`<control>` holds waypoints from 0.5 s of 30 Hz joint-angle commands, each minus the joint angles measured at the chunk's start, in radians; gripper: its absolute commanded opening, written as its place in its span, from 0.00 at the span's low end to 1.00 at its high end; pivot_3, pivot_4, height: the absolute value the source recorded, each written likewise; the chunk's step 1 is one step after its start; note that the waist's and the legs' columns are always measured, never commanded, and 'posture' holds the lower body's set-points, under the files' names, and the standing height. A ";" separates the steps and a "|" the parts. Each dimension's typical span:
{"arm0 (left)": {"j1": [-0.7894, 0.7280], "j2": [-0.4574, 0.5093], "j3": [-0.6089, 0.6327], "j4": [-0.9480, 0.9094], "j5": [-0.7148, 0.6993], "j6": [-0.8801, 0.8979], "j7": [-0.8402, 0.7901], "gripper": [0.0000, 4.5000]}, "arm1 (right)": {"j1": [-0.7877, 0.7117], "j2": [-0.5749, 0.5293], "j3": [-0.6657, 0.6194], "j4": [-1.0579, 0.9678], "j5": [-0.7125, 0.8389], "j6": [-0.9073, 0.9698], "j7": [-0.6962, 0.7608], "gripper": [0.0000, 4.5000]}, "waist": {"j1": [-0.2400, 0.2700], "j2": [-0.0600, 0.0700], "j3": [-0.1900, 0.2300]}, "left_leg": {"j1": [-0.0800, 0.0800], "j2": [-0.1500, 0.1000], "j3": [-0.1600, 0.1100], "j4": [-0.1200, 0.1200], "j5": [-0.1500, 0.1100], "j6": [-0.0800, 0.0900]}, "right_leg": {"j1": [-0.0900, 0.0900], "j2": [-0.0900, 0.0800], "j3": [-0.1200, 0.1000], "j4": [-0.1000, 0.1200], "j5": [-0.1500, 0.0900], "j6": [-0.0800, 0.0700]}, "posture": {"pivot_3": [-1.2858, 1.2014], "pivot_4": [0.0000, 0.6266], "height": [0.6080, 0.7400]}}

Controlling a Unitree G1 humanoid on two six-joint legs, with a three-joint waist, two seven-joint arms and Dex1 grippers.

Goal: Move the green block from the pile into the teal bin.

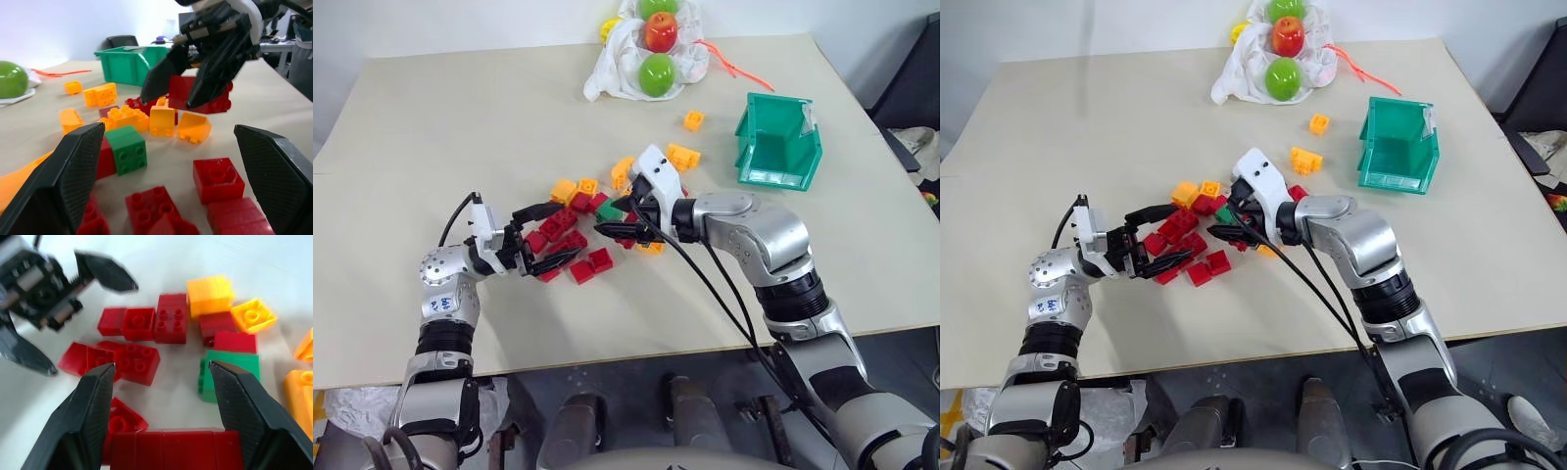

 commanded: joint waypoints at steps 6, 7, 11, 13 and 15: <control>0.031 0.015 0.015 -0.060 -0.008 -0.008 0.018 1.00 | -0.020 0.004 0.044 -0.007 -0.067 -0.062 -0.015 0.99 | 0.000 0.000 0.000 | 0.000 0.000 0.000 0.000 0.000 0.000 | 0.000 0.000 0.000 0.000 0.000 0.000 | 0.52 0.24 1.00; 0.031 0.015 0.015 -0.059 -0.007 -0.008 0.020 1.00 | -0.025 0.013 0.048 0.007 -0.084 -0.066 -0.032 0.99 | 0.000 0.000 0.000 | 0.000 0.000 0.000 0.000 0.000 0.000 | 0.000 0.000 0.000 0.000 0.000 0.000 | 0.52 0.24 1.00; 0.029 0.015 0.014 -0.056 -0.005 -0.008 0.024 1.00 | -0.067 0.084 0.048 0.110 -0.135 -0.084 -0.100 0.99 | -0.006 0.000 0.000 | 0.000 0.000 0.000 0.000 0.000 0.000 | 0.000 0.000 0.000 0.000 0.000 0.000 | 0.52 0.24 1.00; 0.027 0.015 0.013 -0.053 -0.005 -0.010 0.025 1.00 | -0.083 0.105 0.058 0.155 -0.162 -0.098 -0.114 0.99 | -0.006 0.000 0.000 | 0.000 0.000 0.000 0.000 0.000 -0.001 | 0.000 0.001 0.000 0.001 0.000 0.000 | 0.52 0.24 1.00; 0.025 0.015 0.013 -0.050 -0.005 -0.013 0.025 1.00 | -0.111 0.141 0.048 0.229 -0.181 -0.124 -0.136 0.99 | -0.006 0.000 0.000 | 0.000 0.001 0.000 0.000 0.000 -0.001 | 0.000 0.001 0.000 0.000 0.000 0.000 | 0.52 0.24 1.00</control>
